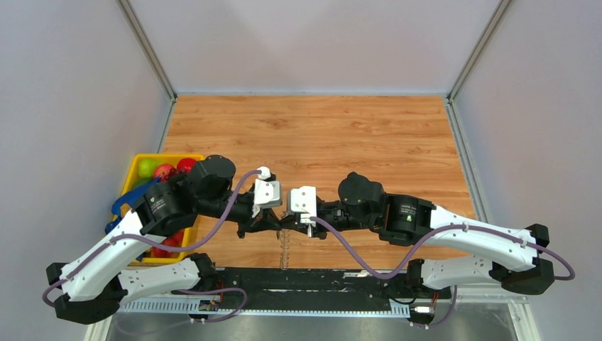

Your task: Put the keys on the keyring

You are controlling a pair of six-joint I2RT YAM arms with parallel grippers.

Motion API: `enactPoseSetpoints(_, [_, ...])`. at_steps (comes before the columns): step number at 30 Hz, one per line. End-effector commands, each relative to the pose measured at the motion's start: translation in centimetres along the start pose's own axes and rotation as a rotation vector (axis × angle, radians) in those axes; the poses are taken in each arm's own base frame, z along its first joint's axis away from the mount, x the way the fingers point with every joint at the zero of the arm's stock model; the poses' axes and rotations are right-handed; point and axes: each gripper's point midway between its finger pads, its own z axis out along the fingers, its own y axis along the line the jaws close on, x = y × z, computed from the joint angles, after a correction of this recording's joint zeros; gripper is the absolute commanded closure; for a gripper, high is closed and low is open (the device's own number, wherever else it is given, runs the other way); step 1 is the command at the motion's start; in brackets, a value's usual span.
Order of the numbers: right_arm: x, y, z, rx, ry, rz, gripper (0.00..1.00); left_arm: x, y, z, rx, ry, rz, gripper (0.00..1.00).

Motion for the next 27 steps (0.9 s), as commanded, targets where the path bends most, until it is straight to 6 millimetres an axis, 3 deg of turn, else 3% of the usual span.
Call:
enactPoseSetpoints(1, [-0.7,0.3,0.5,-0.025,-0.030,-0.006,0.91,-2.0,0.0,-0.7,-0.017,-0.079,0.056,1.00])
enactPoseSetpoints(5, [-0.4,0.3,0.8,-0.029,-0.021,-0.002,1.00,-2.3,0.0,-0.9,-0.024,-0.094,0.062,1.00])
enactPoseSetpoints(16, [-1.3,-0.2,0.2,0.010,-0.064,0.012,1.00,-3.8,-0.1,-2.1,-0.059,-0.186,0.094,0.98])
enactPoseSetpoints(24, [-2.9,-0.9,-1.1,0.072,-0.155,0.031,1.00,-4.9,-0.7,-2.9,-0.060,-0.270,0.132,0.56])
enactPoseSetpoints(27, [-3.4,-1.1,-1.9,0.095,-0.190,0.040,1.00,-5.2,-0.7,-3.3,-0.077,-0.301,0.147,0.52])
